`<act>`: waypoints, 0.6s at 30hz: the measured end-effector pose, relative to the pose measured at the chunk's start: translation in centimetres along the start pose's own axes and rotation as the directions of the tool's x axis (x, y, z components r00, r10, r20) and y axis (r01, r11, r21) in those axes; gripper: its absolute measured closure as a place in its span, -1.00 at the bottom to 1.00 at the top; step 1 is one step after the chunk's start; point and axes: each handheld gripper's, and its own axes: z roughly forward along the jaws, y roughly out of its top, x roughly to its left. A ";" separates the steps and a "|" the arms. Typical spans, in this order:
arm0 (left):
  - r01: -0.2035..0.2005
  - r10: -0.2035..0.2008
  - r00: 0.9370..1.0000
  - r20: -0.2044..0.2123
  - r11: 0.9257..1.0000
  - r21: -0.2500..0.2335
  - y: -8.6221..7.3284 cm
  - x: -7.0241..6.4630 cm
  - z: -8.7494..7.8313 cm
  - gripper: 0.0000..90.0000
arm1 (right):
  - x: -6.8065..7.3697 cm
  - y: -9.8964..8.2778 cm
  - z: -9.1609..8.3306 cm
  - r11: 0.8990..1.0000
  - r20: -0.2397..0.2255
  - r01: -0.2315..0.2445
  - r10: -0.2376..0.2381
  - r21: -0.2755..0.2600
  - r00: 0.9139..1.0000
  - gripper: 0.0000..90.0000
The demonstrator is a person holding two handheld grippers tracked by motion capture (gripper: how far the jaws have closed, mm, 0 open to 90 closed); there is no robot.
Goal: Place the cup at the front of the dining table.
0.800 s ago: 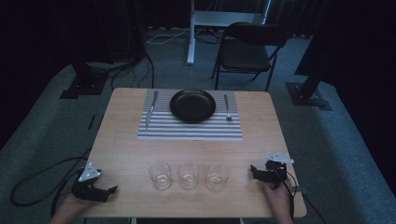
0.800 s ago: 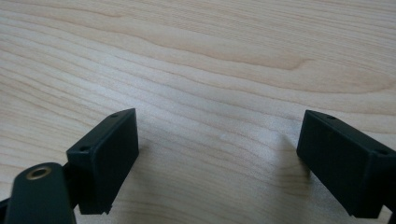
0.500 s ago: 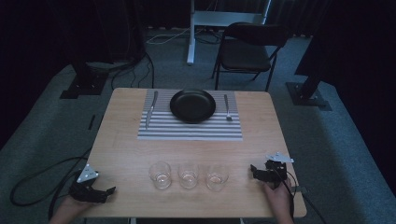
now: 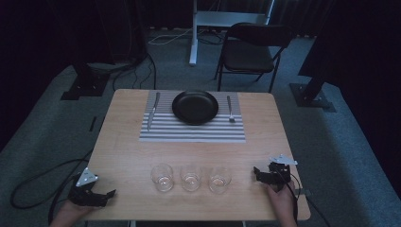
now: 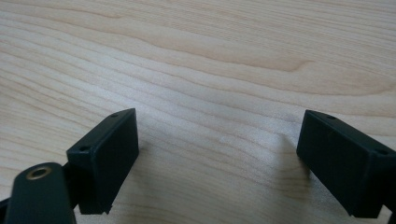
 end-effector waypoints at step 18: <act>-0.097 0.098 0.993 0.063 0.995 -0.023 1.4 -2.1 -0.3 -0.91 | 0.0 0.0 0.0 1.000 0.000 -0.001 0.001 0.000 1.000 -0.73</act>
